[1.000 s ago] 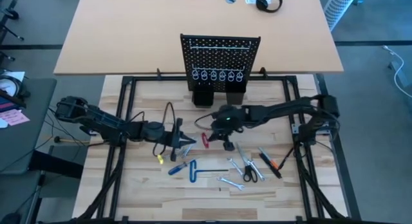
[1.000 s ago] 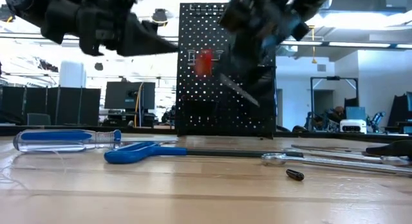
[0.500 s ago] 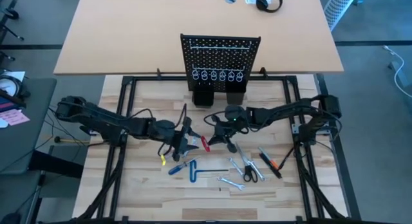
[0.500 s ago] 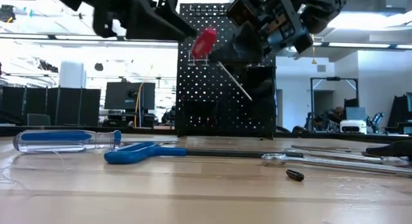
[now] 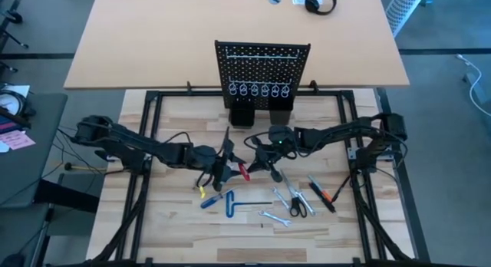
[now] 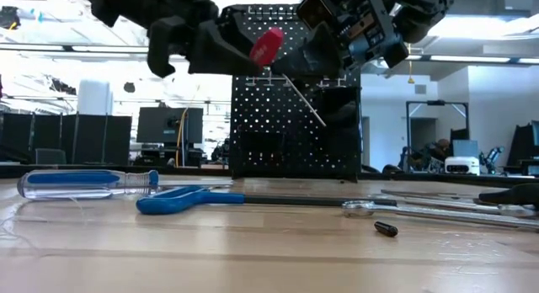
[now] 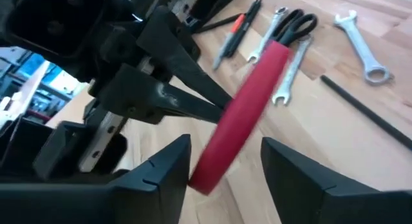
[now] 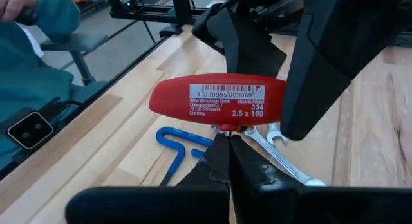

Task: Hang tools onto peg board
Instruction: Hang the red T handle allen wrench on the pegboard

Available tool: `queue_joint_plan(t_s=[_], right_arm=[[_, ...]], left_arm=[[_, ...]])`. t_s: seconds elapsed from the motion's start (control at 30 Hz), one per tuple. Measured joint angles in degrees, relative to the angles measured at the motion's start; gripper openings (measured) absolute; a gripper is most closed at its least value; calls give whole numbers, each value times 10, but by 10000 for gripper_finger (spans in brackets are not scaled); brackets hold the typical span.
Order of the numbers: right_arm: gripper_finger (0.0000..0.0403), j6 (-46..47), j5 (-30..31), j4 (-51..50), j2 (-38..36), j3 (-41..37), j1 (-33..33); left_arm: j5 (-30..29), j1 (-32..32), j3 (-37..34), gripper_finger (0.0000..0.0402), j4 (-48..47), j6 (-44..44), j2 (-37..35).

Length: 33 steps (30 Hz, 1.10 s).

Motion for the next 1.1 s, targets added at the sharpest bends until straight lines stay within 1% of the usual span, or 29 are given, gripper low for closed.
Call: queue_joint_plan(t_s=[0.23,0.43,0.53,0.63,0.8,0.93,0.97,1.0,1.1], right_arm=[[2,1,-1,-1,0,0,0],[2,1,-3,-1,-1,0,0],[4,2,-3,0,-1,0,0],[19,19,-2,2,-1,0,-2],[77,53,6,-9,0,0,-13],[127,54,7,-31,-1,0,-23],[137,59,14,-43,-1,0,-26],[144,66,33,-62,-6,0,-30],[153,75,130,-116,-27,1,-36]], left_arm=[[-4,0,30,111,-43,-27,1],[24,-1,51,36,-85,-50,1],[19,-7,51,34,-84,-63,1],[1,-12,51,34,-89,-89,-4],[-36,-12,82,34,-173,-151,-41],[-42,-14,108,34,-234,-168,-64],[-50,-14,116,34,-254,-174,-69],[-71,-14,125,34,-277,-182,-74],[-175,-14,151,34,-349,-196,-81]])
